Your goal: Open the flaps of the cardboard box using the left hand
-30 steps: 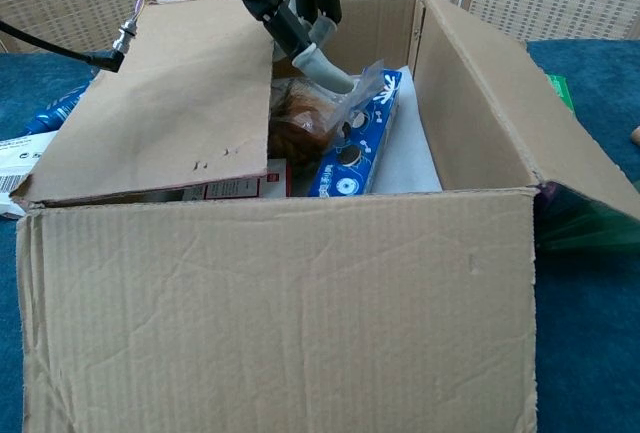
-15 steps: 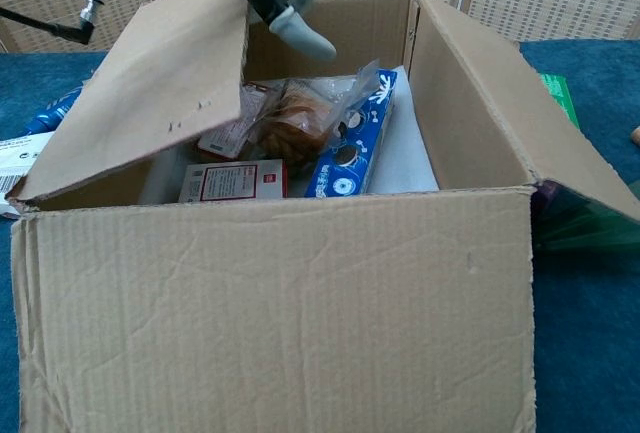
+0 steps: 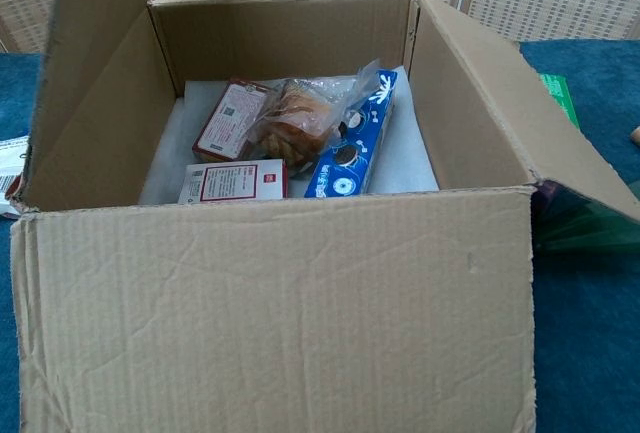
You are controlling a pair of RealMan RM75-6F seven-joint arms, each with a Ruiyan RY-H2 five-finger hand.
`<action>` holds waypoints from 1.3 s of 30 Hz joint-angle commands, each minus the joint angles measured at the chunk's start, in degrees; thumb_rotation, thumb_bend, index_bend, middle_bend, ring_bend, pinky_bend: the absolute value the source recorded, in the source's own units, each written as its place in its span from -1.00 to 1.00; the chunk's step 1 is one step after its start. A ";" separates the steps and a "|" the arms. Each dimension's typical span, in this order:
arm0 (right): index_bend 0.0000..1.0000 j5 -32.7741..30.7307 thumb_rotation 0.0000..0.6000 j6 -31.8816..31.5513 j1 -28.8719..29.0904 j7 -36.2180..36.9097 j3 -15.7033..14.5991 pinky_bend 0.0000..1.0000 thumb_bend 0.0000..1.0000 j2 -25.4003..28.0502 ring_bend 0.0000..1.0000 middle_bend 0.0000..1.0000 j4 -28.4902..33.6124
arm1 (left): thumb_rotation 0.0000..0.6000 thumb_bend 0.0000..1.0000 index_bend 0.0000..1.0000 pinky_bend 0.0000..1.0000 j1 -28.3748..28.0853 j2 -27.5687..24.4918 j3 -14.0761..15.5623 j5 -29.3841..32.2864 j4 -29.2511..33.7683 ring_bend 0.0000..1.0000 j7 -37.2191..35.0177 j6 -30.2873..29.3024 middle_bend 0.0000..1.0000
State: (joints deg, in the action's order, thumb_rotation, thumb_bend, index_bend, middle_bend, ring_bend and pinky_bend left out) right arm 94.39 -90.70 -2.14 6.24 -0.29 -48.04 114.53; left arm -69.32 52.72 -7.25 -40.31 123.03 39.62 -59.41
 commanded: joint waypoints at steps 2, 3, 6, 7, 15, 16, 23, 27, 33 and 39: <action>-1.00 0.13 1.00 -0.08 -0.02 0.11 -0.03 -1.00 -1.00 0.05 -1.00 -1.00 0.00 | -0.03 -1.00 0.33 -0.14 2.46 -4.36 -0.20 -2.72 2.50 0.02 -1.80 0.33 0.65; -1.00 0.20 1.00 -0.11 -0.02 0.17 -0.03 -1.00 -1.00 0.08 -1.00 -1.00 0.00 | -0.03 -1.00 0.33 -0.14 2.90 -5.12 -0.18 -3.15 2.85 0.02 -2.07 0.37 0.65; -1.00 0.52 1.00 -0.13 -0.02 0.49 -0.15 -1.00 -1.00 0.20 -1.00 -1.00 0.02 | -0.04 -1.00 0.34 -0.14 4.29 -7.17 0.03 -4.52 3.65 0.02 -2.84 0.59 0.65; -1.00 0.60 1.00 -0.15 -0.02 0.56 -0.17 -1.00 -1.00 0.24 -1.00 -1.00 0.03 | -0.04 -1.00 0.34 -0.14 4.76 -7.81 0.16 -4.96 3.87 0.03 -3.07 0.73 0.65; -1.00 1.36 1.00 -0.65 -0.32 1.55 -0.54 -1.00 -1.00 0.72 -1.00 -1.00 0.04 | -0.02 -1.00 0.34 -0.14 10.28 -12.18 1.71 -10.15 5.10 0.03 -6.01 0.53 0.65; -1.00 1.40 1.00 -0.72 -0.37 1.72 -0.59 -1.00 -1.00 0.78 -1.00 -1.00 -0.02 | -0.04 -1.00 0.34 -0.14 11.07 -12.72 1.87 -10.87 5.11 0.03 -6.57 0.44 0.65; -1.00 1.74 1.00 -0.93 -0.55 2.49 -0.85 -1.00 -1.00 1.12 -1.00 -1.00 -0.11 | -0.04 -1.00 0.34 -0.14 18.11 -17.43 3.90 -18.26 4.20 0.03 -11.46 0.33 0.65; -1.00 2.07 1.00 -1.09 -0.70 2.48 -1.04 -1.00 -1.00 1.16 -1.00 -1.00 -0.12 | -0.03 -1.00 0.34 -0.14 21.95 -17.75 5.52 -22.06 2.03 0.03 -14.33 0.92 0.65; -1.00 2.24 1.00 -1.04 -0.76 2.42 -1.21 -1.00 -1.00 1.18 -1.00 -1.00 -0.10 | -0.04 -1.00 0.34 -0.14 27.37 -14.07 8.32 -26.60 -3.81 0.02 -17.71 1.78 0.65; -1.00 2.22 1.00 -0.79 -0.72 1.88 -1.31 -1.00 -1.00 0.99 -1.00 -1.00 -0.16 | -0.05 -1.00 0.30 -0.16 32.42 -6.64 9.80 -30.06 -12.60 -0.12 -22.84 0.51 0.46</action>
State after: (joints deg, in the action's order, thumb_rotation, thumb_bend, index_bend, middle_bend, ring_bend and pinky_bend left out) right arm 96.62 -91.50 -2.87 8.13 -1.60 -47.04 114.38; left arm -39.08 43.46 1.80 -68.69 113.22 19.31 -58.17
